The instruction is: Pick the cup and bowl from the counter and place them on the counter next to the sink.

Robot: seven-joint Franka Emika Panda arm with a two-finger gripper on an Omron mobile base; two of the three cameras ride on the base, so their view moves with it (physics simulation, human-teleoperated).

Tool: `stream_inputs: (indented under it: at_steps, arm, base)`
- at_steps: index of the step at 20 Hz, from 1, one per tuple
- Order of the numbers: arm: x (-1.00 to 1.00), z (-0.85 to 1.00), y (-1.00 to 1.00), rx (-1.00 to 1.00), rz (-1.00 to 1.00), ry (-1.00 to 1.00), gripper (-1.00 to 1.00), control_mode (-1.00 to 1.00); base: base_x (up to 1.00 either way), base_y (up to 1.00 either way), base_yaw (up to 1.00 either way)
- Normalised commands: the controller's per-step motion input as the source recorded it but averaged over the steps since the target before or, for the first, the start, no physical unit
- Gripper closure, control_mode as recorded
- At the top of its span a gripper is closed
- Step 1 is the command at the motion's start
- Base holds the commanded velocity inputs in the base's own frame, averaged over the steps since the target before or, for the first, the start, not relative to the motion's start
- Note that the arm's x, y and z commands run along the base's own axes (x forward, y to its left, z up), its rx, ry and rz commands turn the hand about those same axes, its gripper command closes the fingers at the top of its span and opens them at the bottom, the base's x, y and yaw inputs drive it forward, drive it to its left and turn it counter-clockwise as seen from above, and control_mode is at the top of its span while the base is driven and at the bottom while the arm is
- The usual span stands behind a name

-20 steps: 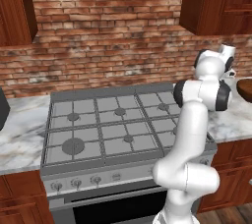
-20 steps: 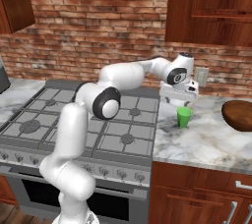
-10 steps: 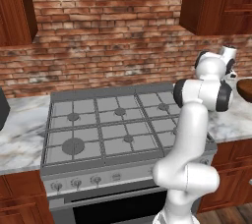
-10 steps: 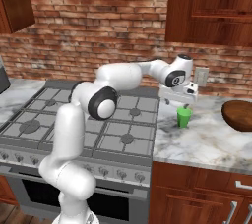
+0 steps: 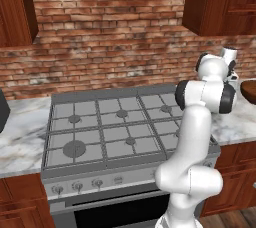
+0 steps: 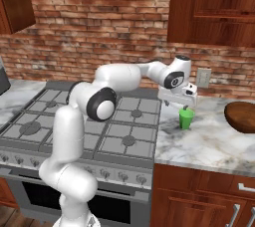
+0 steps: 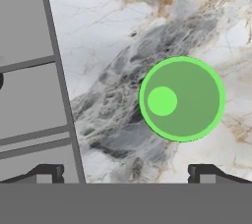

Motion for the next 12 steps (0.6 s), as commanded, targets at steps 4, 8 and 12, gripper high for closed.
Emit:
stream_inputs:
  at_steps: [4,8,12]
  arm:
    - [0.0,0.0,0.0,-0.01,0.0,0.0,-1.0,-1.0]
    - [0.0,-0.01,0.0,0.0,0.0,0.0,-1.0,-1.0]
    - [0.01,-0.12,0.0,0.0,0.0,0.0,-1.0,-1.0]
  base:
    - [0.0,0.0,0.0]
    - [0.0,0.0,0.0]
    - [0.0,0.0,0.0]
